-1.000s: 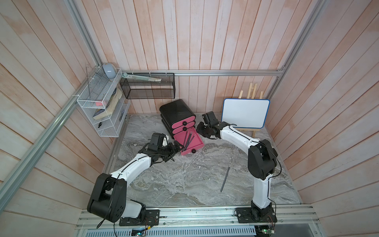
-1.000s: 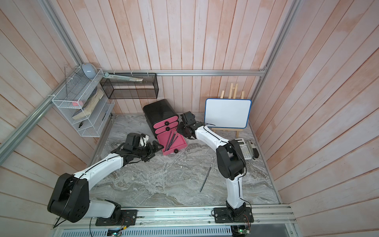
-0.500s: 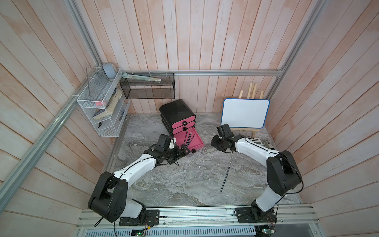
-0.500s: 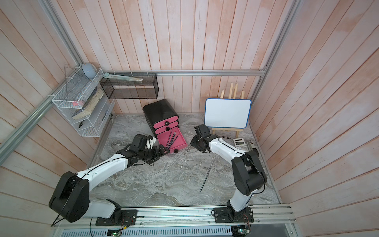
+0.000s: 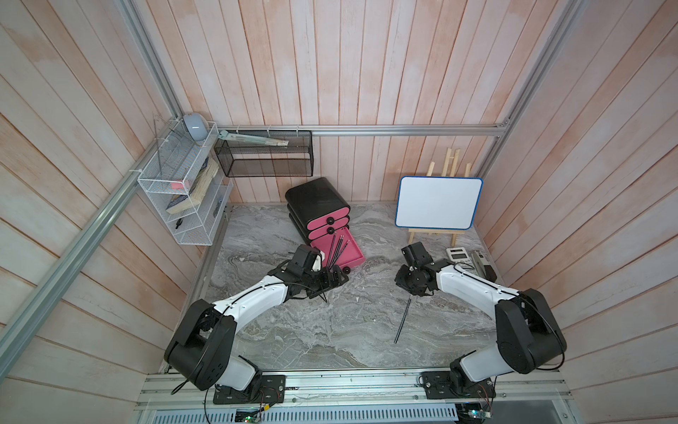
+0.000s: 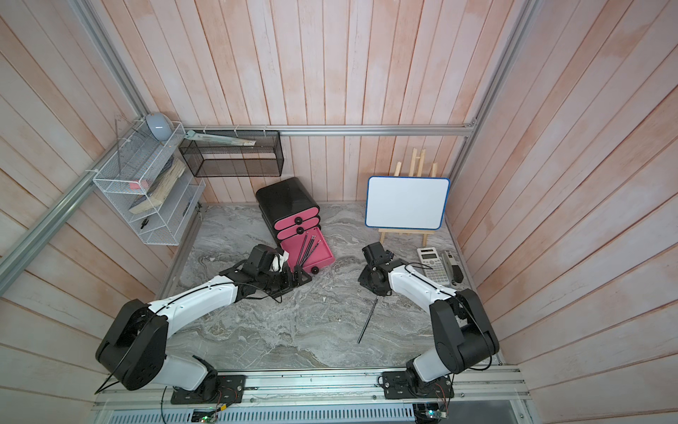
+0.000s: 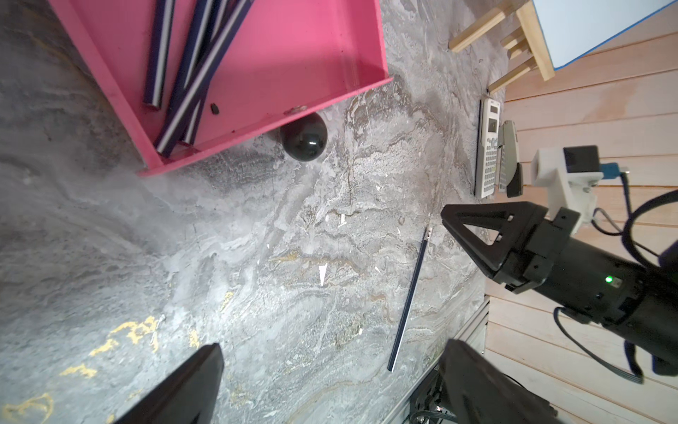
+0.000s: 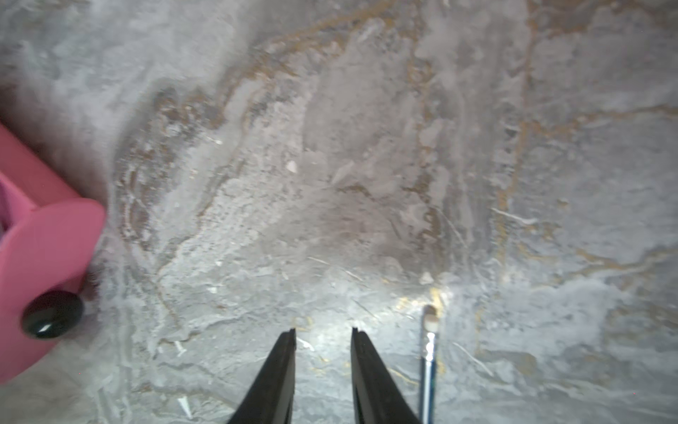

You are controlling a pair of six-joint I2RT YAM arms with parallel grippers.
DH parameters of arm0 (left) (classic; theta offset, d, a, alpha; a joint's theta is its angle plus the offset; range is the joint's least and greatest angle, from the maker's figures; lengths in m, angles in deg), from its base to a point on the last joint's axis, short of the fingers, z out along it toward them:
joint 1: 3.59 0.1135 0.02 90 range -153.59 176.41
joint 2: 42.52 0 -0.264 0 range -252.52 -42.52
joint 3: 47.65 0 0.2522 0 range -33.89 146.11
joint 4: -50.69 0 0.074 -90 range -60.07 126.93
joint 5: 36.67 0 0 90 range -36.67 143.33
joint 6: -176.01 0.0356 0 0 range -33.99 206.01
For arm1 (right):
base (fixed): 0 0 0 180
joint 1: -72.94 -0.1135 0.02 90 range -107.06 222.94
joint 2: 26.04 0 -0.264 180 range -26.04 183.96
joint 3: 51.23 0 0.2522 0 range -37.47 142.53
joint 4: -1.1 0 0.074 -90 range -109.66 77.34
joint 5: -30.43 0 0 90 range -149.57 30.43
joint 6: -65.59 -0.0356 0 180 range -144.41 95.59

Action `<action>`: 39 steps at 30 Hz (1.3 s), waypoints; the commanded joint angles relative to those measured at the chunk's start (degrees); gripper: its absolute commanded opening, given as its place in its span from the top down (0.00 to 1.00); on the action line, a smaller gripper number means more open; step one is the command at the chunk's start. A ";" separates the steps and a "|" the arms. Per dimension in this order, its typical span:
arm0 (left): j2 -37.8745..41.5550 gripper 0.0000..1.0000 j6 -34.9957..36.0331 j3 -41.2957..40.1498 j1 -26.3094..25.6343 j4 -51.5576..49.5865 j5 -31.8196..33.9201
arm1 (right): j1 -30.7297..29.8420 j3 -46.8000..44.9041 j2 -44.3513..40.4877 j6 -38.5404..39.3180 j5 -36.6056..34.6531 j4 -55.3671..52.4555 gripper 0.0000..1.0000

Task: Please place the pencils in the drawer according to their color
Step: Place the pencil in the drawer, then pick up the pencil from the center of the board.

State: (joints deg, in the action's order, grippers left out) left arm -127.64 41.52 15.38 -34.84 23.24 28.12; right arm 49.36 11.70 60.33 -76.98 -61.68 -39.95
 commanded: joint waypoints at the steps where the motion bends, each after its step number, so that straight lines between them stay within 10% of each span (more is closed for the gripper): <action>1: -1.38 0.00 1.85 2.08 -1.29 0.96 0.99 | 1.60 -1.63 -1.03 1.34 -1.79 -3.01 0.69; 39: -4.60 0.00 1.00 2.93 -4.26 3.49 -0.14 | 3.18 -6.01 4.58 6.50 2.30 -2.56 0.73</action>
State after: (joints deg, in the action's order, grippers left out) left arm -131.69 42.46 17.33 -38.92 25.07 28.27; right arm 53.08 8.44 63.02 -71.39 -62.03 -40.43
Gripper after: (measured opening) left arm 0.995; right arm 0.268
